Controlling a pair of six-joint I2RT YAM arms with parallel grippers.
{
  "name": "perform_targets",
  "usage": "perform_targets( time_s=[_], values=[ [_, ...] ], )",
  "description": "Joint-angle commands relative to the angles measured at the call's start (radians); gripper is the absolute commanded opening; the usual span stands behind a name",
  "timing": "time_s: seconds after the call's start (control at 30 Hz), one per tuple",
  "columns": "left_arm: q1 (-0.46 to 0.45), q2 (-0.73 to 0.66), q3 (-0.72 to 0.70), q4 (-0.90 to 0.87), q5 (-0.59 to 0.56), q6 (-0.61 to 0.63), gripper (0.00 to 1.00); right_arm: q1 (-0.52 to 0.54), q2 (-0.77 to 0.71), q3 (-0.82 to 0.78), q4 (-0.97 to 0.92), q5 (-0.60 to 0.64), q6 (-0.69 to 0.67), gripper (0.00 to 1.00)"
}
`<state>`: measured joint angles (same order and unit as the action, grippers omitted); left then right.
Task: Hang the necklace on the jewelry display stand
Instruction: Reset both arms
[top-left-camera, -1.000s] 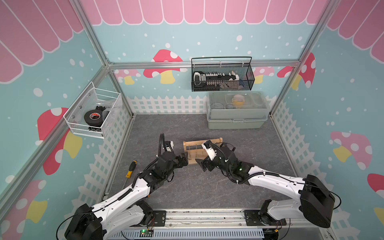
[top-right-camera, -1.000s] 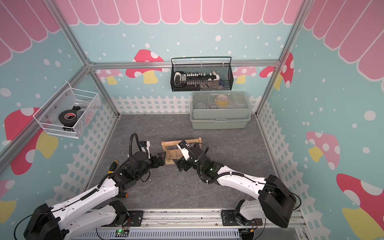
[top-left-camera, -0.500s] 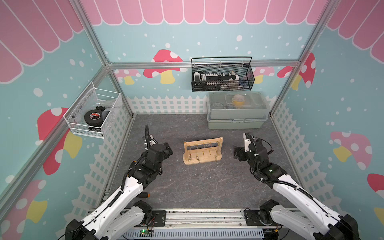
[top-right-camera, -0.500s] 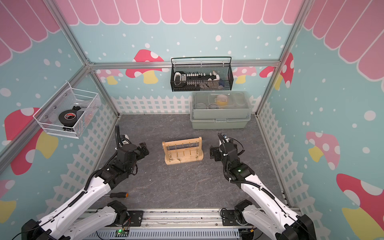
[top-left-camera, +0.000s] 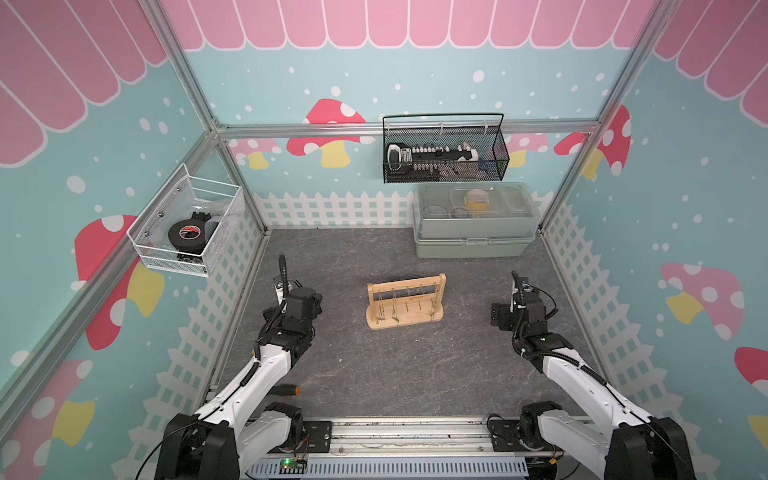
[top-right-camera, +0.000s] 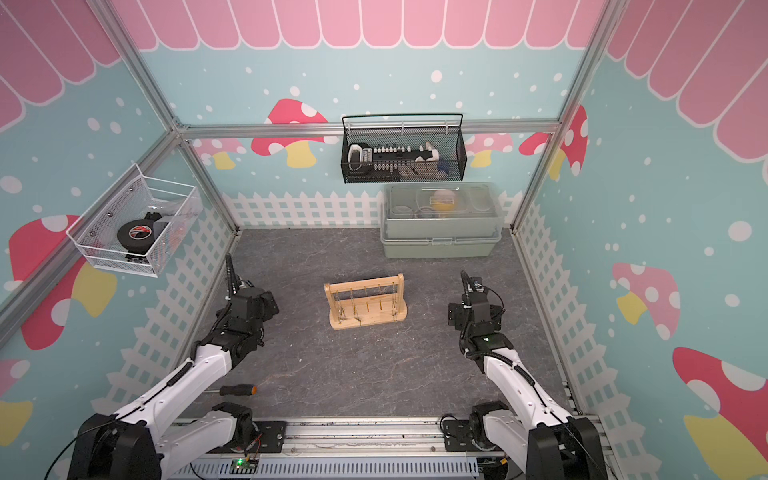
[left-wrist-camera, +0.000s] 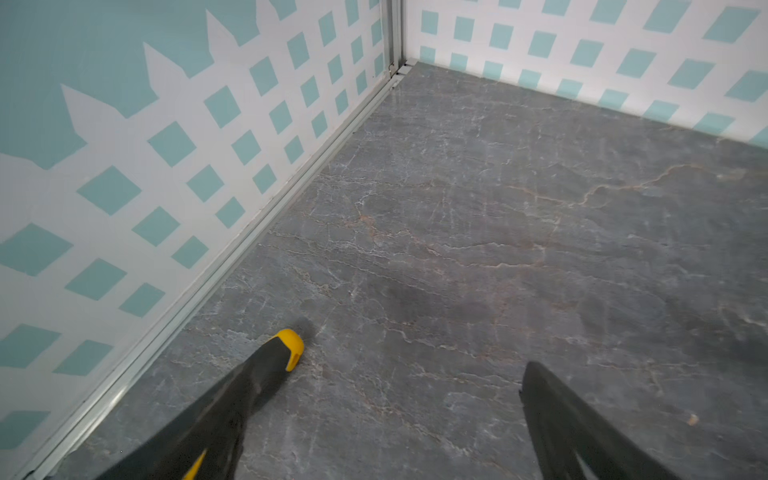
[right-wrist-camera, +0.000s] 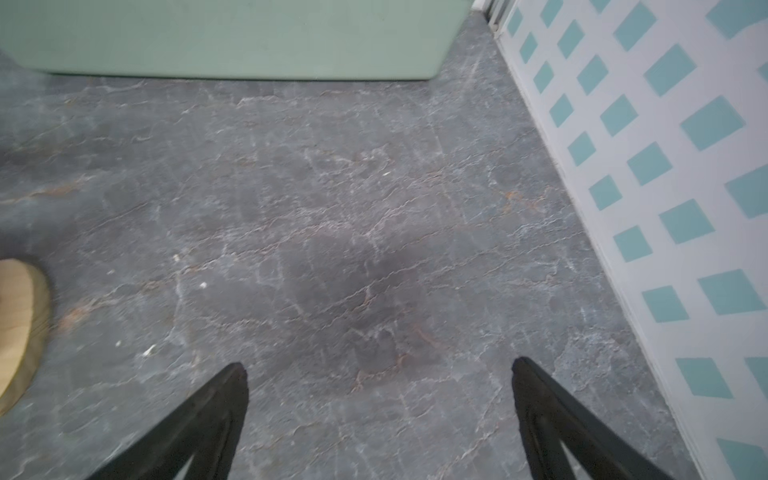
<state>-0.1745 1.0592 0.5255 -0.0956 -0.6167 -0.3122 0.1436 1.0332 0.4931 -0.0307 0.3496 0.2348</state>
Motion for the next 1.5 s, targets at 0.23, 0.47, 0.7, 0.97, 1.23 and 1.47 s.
perform_targets(
  time_s=[0.23,0.47,0.7,0.97,1.23,1.47],
  values=[
    [0.124,0.06,-0.15,0.396,0.232,0.172,0.99,-0.157,0.24,-0.101,0.541,0.017,-0.092,0.99],
    [0.227,0.142,-0.167,0.585,0.439,0.216,0.99,-0.165,0.276,-0.159,0.768,-0.096,-0.142,0.99],
    [0.276,0.245,-0.119,0.66,0.578,0.219,0.99,-0.161,0.447,-0.211,1.054,-0.209,-0.168,0.99],
    [0.193,0.445,-0.112,0.901,0.584,0.252,0.99,-0.147,0.479,-0.146,0.957,-0.21,-0.183,0.99],
    [0.173,0.484,-0.12,0.96,0.55,0.268,0.99,-0.144,0.483,-0.153,0.982,-0.207,-0.186,0.99],
    [0.165,0.474,-0.122,0.947,0.539,0.268,0.99,-0.144,0.485,-0.152,0.977,-0.208,-0.187,0.99]
  ],
)
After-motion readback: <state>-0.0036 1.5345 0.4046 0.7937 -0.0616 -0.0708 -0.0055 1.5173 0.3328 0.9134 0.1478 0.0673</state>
